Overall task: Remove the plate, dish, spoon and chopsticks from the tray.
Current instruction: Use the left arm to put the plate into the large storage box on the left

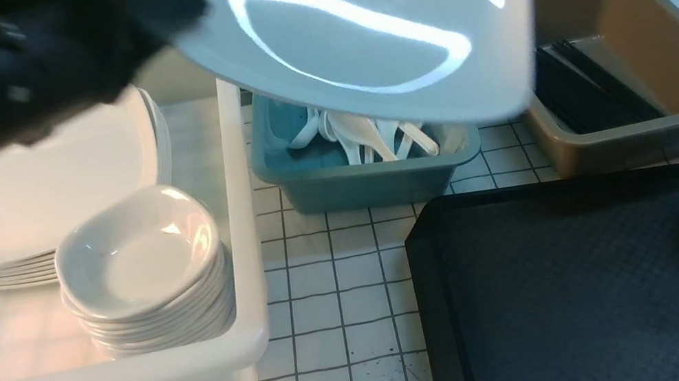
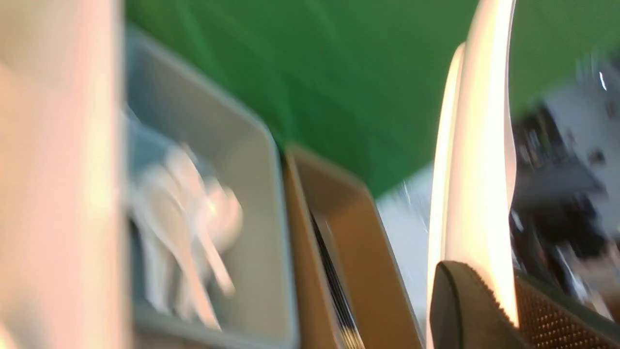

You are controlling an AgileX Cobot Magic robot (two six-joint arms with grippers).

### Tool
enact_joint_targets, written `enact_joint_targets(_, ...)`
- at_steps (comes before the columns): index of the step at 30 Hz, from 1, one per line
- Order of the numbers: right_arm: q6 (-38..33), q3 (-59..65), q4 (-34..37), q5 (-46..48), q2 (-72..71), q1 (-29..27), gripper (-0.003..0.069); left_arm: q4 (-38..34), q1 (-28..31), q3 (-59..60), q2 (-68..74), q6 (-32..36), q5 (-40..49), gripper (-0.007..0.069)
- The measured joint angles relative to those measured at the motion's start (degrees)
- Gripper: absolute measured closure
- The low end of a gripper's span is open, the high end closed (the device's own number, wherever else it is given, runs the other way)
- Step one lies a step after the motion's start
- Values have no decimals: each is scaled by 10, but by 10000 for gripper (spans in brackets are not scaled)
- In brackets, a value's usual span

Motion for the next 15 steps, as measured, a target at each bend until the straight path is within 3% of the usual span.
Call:
enact_joint_targets(9, 1, 0, 0, 0, 0, 0, 429, 20, 197, 0, -43, 20, 101, 604)
enact_joint_targets(15, 1, 0, 0, 0, 0, 0, 423, 23, 291, 0, -41, 30, 118, 603)
